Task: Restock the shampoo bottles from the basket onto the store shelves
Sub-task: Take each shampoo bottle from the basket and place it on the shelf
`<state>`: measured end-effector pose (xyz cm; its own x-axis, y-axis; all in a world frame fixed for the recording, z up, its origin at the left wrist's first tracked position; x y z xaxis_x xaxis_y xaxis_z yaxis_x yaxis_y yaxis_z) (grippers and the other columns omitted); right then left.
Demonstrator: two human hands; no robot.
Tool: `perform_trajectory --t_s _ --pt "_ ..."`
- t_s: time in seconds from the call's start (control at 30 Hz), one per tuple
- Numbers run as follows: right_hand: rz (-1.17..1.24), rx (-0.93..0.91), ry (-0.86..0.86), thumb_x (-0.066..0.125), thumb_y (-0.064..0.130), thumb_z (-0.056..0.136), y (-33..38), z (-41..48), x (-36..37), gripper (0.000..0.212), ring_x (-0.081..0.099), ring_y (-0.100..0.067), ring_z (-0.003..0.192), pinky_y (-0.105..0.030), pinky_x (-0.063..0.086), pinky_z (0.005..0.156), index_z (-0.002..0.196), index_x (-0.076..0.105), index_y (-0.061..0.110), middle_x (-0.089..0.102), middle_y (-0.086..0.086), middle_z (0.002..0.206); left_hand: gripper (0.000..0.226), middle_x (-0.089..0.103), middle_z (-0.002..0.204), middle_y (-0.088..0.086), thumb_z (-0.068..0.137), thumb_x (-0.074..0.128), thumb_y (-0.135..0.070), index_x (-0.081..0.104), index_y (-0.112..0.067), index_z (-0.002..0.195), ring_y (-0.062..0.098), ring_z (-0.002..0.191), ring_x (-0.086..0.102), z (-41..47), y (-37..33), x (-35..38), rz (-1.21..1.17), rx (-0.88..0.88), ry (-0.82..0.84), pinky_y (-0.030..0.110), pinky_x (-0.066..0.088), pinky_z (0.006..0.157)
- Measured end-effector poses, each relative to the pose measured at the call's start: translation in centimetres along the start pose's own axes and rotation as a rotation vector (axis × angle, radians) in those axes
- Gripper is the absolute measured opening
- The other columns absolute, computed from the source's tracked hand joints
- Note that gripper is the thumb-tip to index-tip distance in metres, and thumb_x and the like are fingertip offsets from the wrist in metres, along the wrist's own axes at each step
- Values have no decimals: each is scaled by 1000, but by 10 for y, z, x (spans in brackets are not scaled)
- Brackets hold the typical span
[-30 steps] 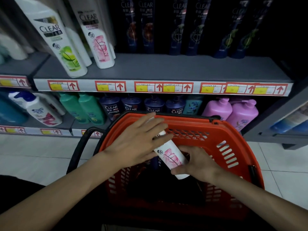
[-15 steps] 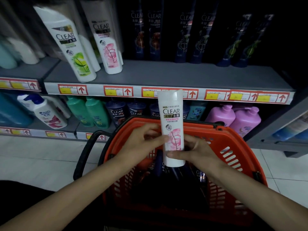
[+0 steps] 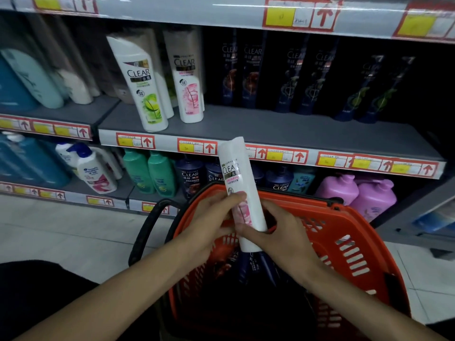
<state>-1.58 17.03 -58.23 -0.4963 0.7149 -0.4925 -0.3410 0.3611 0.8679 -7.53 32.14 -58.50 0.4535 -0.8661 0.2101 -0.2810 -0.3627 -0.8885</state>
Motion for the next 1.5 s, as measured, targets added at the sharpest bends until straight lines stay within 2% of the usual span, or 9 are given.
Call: perform_trajectory --t_s 0.17,0.37,0.63,0.8,0.9,1.03,1.17,1.33,1.5 --pt "241 61 36 65 41 97 10 2 0 22 70 -9 102 -35 54 96 112 77 30 77 14 105 24 65 78 6 96 52 -33 64 -12 98 20 70 61 2 1 -2 -276 -101 24 34 49 73" --pt "189 61 -2 66 33 98 9 3 -7 11 66 -8 92 -19 50 81 103 75 33 75 11 95 43 61 78 16 94 42 -42 61 -6 108 29 61 60 0 0 -10 -396 -121 84 36 51 63" --pt "198 101 -42 71 39 93 10 7 -12 15 64 -9 80 -17 49 69 104 73 29 72 3 87 43 66 84 12 99 43 -40 66 -5 111 22 64 62 1 -10 1 -327 -63 80 30 53 60" --pt "227 92 -5 77 40 87 17 15 -13 22 68 -5 78 -18 49 70 107 71 32 72 5 82 43 65 101 14 102 50 -34 63 -4 129 32 102 61 7 -20 8 -371 8 55 50 47 106" --pt "216 78 -1 83 37 82 25 29 -15 31 71 -6 83 -21 53 80 109 70 33 73 4 82 44 64 108 15 102 54 -29 58 -2 136 30 105 61 11 -29 6 -394 57 16 51 45 110" --pt "90 22 -6 89 43 73 43 53 -12 44 71 -7 80 -30 60 77 111 70 35 73 5 82 22 69 100 14 100 61 -20 64 -7 117 26 91 68 18 -46 -4 -358 214 -53 43 56 88" --pt "41 -60 2 89 36 72 66 85 2 43 72 -5 78 -31 60 72 112 74 28 76 9 87 26 76 107 7 99 65 -17 64 -20 125 24 89 72 19 -68 -17 -200 355 -150 34 55 59" --pt "71 -81 22 87 19 77 85 123 27 34 73 -3 81 -28 61 73 110 78 20 78 9 91 38 74 120 -2 99 66 -13 57 -24 135 15 106 72 27 -92 -39 -73 524 -232 34 60 82" --pt "221 -147 -10 83 8 82 99 155 40 37 75 -12 89 -29 62 77 118 74 12 79 2 99 45 76 114 -2 96 71 -12 58 -20 138 16 99 73 41 -126 -61 22 610 -259 22 55 60"
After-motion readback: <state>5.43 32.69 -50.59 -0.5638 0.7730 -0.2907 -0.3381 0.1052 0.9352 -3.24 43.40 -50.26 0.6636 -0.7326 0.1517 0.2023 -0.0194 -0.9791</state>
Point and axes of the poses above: each hand's wrist, its own z-axis towards the middle knuckle, its own x-axis out of the palm, y = z × x, the point moved 3 cm from there along z, towards the middle knuckle
